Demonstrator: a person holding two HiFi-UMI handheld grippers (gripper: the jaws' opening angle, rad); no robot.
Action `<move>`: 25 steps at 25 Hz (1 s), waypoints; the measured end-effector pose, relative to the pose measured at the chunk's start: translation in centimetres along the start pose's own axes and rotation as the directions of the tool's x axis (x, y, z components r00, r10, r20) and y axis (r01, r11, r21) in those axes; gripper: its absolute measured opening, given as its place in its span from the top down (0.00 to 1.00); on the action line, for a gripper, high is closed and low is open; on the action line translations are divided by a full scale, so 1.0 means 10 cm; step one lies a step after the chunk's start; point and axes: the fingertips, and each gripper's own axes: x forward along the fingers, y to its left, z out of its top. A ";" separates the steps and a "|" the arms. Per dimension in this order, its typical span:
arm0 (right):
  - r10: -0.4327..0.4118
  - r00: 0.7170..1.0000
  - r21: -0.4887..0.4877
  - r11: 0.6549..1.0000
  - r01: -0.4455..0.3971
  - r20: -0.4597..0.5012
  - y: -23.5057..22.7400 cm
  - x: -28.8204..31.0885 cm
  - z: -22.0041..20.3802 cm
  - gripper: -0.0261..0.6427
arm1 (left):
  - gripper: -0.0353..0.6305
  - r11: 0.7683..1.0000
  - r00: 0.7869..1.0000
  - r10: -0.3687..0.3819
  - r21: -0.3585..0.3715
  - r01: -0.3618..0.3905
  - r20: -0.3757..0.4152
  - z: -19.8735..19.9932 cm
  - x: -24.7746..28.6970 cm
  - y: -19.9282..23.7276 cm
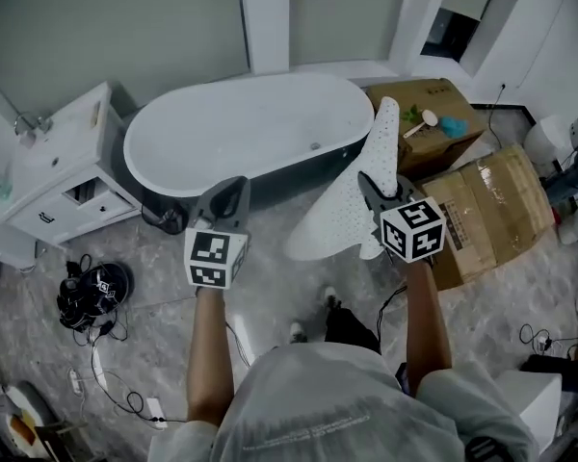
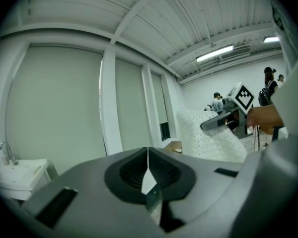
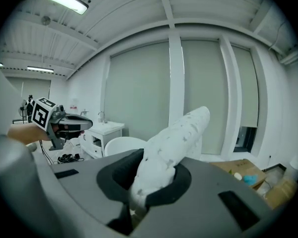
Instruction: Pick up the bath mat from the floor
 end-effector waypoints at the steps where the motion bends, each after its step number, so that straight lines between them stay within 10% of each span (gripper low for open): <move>1: -0.002 1.000 -0.012 1.000 0.002 0.015 0.03 -0.07 0.09 0.91 | 0.92 1.000 1.000 -0.002 0.011 0.002 0.021 0.11 -0.05 -0.02; 14: 0.005 0.994 -0.137 0.991 0.011 0.113 0.30 -0.60 0.86 0.91 | 0.92 0.992 0.989 -0.074 0.109 0.060 0.128 0.93 -0.39 -0.28; 25: 0.024 0.996 -0.155 0.988 -0.010 0.092 0.40 -0.67 0.78 0.91 | 0.92 0.992 0.989 -0.092 0.099 0.081 0.116 0.86 -0.43 -0.38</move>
